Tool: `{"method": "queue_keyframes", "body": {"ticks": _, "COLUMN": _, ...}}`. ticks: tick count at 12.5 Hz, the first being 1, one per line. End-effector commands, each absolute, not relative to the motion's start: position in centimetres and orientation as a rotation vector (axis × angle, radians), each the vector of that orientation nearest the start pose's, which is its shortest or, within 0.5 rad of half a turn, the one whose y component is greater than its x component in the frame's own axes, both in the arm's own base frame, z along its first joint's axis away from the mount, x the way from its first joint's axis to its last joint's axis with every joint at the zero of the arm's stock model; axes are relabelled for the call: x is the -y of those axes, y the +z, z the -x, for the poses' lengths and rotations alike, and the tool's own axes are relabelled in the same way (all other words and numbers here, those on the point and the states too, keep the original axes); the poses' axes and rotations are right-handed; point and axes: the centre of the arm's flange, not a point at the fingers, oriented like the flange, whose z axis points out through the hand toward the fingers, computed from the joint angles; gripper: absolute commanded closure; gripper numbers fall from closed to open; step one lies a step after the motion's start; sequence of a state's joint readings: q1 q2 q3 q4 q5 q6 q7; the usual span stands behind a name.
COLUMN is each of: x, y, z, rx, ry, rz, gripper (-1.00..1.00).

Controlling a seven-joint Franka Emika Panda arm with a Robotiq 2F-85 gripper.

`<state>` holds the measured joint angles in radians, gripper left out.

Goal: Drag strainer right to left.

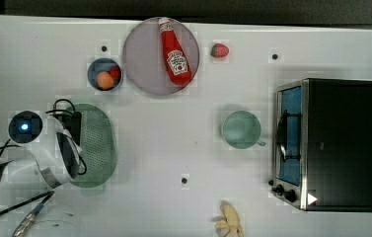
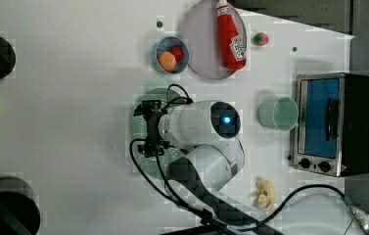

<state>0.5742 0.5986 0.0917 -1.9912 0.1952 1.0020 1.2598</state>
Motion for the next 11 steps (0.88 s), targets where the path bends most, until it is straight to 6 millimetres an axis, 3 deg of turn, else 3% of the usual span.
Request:
{"method": "queue_keyframes", "body": {"ticks": 1, "x": -41.7, "y": 17.4, "z": -46.8, "rx": -2.238, "ry": 0.257, "rz": 2.098, "gripper": -1.00}}
{"method": "queue_keyframes", "body": {"ticks": 4, "x": -44.0, "y": 17.2, "z": -46.6, "rx": -2.194, "ry": 0.261, "rz": 2.119, "gripper": -1.00}}
{"method": "queue_keyframes", "body": {"ticks": 7, "x": -44.3, "y": 17.4, "z": -47.0, "rx": -2.171, "ry": 0.245, "rz": 2.125, "gripper": -1.00}}
{"method": "queue_keyframes", "body": {"ticks": 9, "x": -42.8, "y": 19.0, "z": -47.8, "rx": -2.113, "ry": 0.228, "rz": 2.237, "gripper": -1.00}}
{"method": "queue_keyframes", "body": {"ticks": 11, "x": -39.9, "y": 23.1, "z": -49.4, "rx": -1.949, "ry": 0.192, "rz": 2.454, "gripper": -1.00}}
